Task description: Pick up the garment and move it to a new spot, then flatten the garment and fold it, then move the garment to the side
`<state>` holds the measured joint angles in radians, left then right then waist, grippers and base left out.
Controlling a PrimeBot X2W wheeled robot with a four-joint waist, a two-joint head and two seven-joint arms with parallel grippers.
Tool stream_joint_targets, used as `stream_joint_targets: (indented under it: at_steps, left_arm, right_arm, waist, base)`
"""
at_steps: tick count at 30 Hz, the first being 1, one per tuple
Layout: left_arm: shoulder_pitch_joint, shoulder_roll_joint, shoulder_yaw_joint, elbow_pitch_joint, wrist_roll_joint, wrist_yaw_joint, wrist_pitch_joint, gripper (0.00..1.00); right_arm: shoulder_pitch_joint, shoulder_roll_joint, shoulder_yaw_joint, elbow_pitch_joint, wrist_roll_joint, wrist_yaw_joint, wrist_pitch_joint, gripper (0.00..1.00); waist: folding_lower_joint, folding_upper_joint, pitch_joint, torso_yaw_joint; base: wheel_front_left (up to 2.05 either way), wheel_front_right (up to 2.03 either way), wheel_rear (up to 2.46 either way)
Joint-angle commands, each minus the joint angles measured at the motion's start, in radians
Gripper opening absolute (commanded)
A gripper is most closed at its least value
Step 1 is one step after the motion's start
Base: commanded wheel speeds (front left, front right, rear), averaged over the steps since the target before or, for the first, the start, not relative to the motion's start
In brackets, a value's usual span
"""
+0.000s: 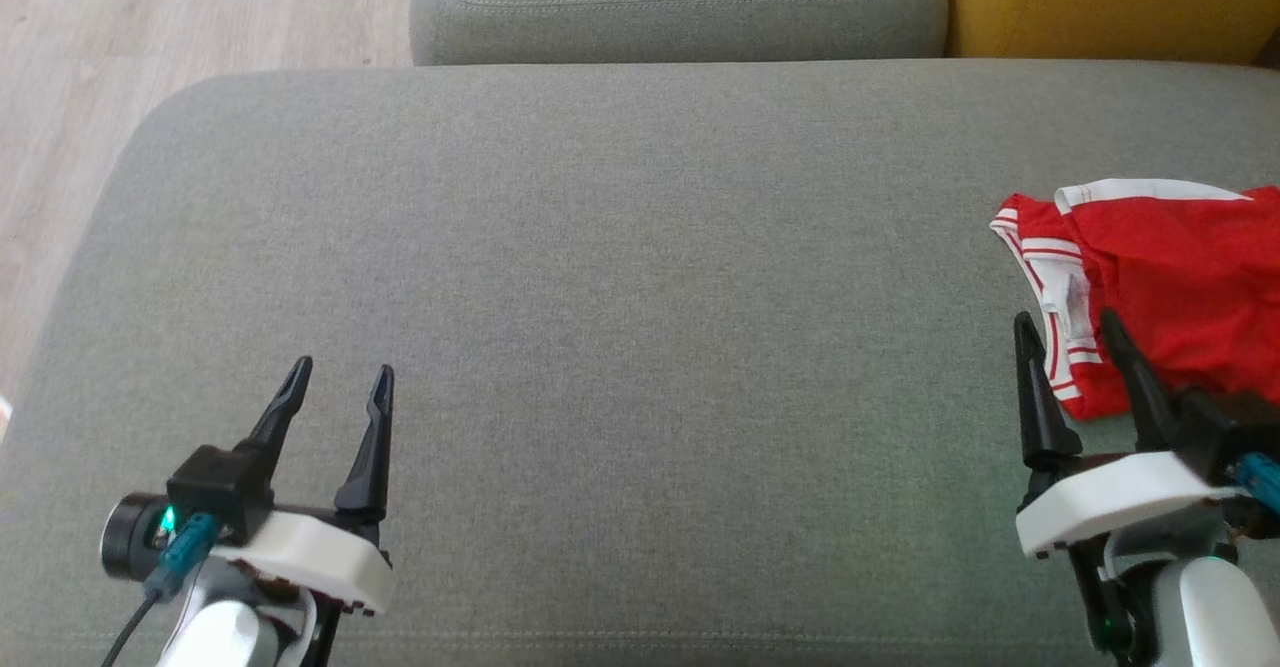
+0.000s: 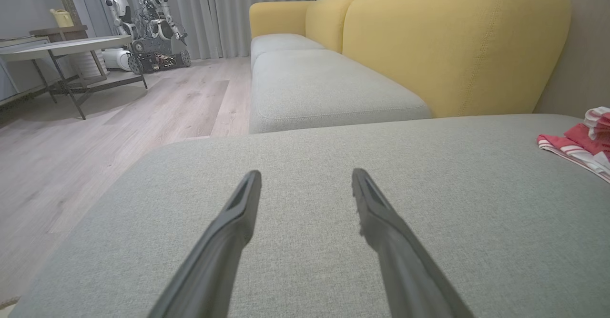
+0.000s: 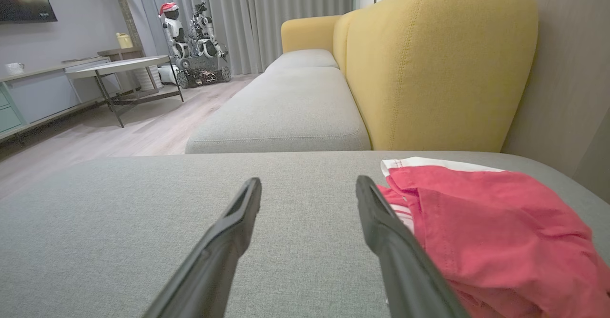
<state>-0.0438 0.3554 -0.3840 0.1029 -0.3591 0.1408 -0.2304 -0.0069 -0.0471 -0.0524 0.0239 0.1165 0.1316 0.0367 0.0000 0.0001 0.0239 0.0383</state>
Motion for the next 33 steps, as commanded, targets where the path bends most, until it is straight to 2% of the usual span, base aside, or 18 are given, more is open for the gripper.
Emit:
stream_joint_targets:
  at_steps: [1, 28, 29, 33]
  left_arm:
    - [-0.041, 0.028, 0.041, -0.033, -0.009, 0.005, -0.01, 1.0]
    - [-0.053, 0.033, 0.033, -0.026, -0.028, 0.005, -0.014, 1.0]
    - [0.0, 0.0, -0.004, 0.006, -0.024, 0.0, -0.009, 0.0]
    - [0.02, -0.023, -0.016, 0.05, -0.034, -0.002, -0.007, 0.0]
  right_arm:
    - [-0.02, -0.003, 0.017, -0.042, 0.009, -0.001, 0.0, 1.0]
    - [-0.024, -0.003, 0.011, -0.045, 0.013, -0.001, 0.008, 1.0]
    - [0.0, 0.001, -0.01, -0.002, 0.007, 0.0, 0.007, 0.0]
    - [0.01, 0.003, -0.01, 0.055, 0.018, 0.0, 0.009, 0.0]
  waist:
    - [0.0, -0.0001, 0.002, 0.001]
    - [0.0, -0.0001, 0.009, 0.013]
    - [0.0, -0.0001, 0.009, 0.013]
    - [0.0, -0.0001, 0.009, 0.013]
  base:
    - [0.0, 0.0, 0.0]
    - [0.0, 0.0, 0.0]
    - [0.0, 0.0, 0.0]
    - [0.0, 0.0, 0.0]
